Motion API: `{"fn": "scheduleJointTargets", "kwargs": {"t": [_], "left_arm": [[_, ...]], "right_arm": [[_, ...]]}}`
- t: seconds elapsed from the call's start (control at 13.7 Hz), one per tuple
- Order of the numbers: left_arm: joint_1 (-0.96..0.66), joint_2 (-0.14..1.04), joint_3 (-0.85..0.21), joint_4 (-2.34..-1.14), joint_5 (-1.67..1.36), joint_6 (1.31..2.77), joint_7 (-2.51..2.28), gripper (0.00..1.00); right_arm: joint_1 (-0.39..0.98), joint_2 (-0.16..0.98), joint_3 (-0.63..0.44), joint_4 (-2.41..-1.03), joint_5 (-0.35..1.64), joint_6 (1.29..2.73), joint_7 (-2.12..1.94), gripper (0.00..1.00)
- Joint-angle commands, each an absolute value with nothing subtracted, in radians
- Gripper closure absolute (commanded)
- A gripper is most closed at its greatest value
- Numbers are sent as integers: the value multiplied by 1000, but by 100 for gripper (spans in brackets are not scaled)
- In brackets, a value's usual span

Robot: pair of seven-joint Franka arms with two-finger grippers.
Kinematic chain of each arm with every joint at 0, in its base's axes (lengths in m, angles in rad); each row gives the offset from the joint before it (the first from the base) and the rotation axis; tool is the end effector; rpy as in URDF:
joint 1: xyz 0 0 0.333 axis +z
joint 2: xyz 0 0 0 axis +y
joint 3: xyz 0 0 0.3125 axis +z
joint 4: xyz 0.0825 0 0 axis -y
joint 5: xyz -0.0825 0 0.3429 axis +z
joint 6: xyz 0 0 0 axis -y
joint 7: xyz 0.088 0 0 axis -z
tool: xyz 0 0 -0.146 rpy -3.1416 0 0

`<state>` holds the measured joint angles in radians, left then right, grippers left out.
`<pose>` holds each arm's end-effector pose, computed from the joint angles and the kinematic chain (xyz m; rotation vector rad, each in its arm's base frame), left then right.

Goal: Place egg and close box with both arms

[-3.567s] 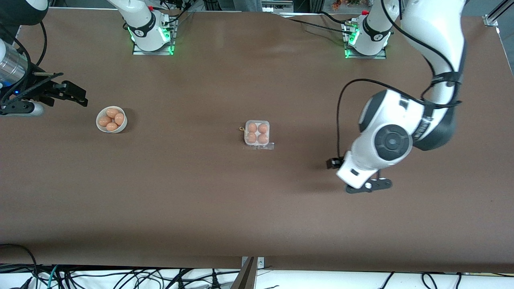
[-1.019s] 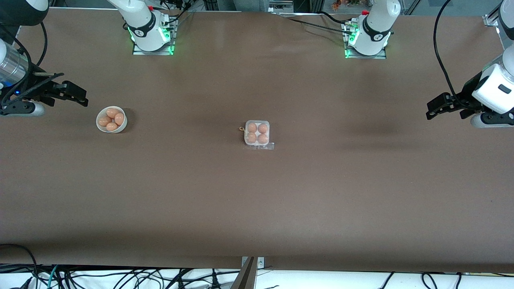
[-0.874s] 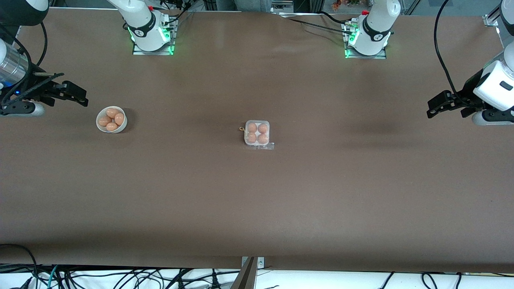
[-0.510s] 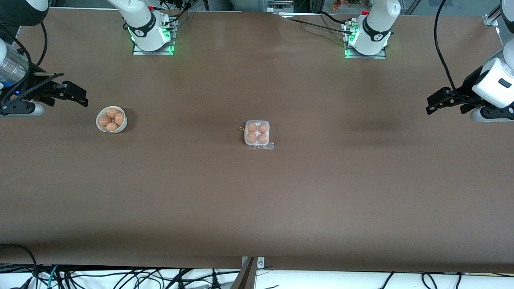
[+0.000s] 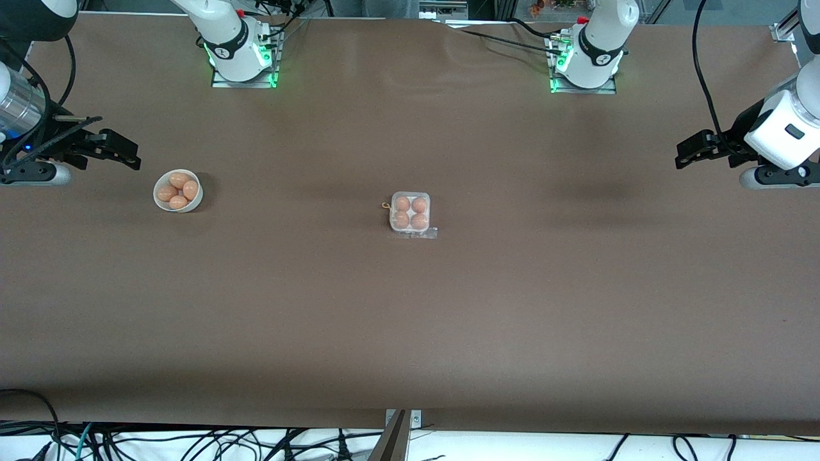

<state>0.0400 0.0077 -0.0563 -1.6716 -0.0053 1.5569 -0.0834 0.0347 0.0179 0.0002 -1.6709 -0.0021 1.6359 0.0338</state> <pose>0.5042 -0.0089 0.5341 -3.1336 -0.1055 0.1923 0.5182 0.0178 0.5351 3.1366 0.0020 -0.0828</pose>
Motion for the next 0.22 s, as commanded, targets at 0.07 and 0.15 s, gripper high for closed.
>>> {"fn": "scheduleJointTargets", "kwargs": {"t": [0.07, 0.15], "left_arm": [[49, 6, -55, -1661, -11, 1529, -71, 0], [51, 8, -54, -1661, -11, 1528, -71, 0]], "right_arm": [[28, 6, 6, -1683, 2, 1634, 28, 0], [28, 8, 6, -1683, 2, 1634, 28, 0]]}}
